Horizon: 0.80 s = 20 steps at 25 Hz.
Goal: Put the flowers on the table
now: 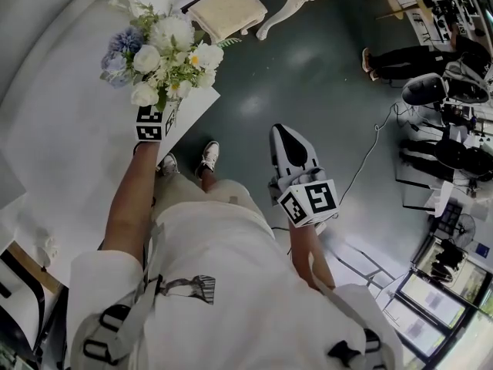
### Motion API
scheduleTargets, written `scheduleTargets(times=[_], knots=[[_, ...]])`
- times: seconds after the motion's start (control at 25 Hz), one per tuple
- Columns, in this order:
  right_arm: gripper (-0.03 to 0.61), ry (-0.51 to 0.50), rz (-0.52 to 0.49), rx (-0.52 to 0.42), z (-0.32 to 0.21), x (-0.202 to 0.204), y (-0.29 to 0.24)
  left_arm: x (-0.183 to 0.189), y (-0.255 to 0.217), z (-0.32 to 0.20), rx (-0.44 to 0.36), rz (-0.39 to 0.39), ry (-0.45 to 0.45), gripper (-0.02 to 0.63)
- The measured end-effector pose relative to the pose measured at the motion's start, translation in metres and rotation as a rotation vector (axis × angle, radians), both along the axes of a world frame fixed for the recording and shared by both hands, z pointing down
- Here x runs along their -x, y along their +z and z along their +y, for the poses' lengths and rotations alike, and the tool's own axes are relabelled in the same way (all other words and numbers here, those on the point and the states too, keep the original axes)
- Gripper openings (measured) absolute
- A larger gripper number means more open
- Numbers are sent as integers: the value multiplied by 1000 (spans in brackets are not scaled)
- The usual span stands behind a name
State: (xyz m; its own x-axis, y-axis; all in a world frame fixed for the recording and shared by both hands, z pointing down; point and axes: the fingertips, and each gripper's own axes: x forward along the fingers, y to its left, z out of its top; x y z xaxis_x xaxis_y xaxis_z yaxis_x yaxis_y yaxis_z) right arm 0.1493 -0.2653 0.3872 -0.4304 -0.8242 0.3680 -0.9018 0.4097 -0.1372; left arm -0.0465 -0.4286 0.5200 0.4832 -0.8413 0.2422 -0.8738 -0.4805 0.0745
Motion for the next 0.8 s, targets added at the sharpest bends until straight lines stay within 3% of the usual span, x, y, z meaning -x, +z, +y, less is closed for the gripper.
scheduleTargets(times=[0.36,0.52,0.68,0.8], knots=[[9,10,-15,-16,1,2,15,-9,24,0,3,-25,32,396],[11,16,-24,-20,5,1,14,-10,31,0,45,-8,38,397],[11,20,-33,-28,8,-2,12,-4,40,2,61,-29,43,464],[11,19,-48,-30,8,-4,12,0,41,7,73,-23,39,479]])
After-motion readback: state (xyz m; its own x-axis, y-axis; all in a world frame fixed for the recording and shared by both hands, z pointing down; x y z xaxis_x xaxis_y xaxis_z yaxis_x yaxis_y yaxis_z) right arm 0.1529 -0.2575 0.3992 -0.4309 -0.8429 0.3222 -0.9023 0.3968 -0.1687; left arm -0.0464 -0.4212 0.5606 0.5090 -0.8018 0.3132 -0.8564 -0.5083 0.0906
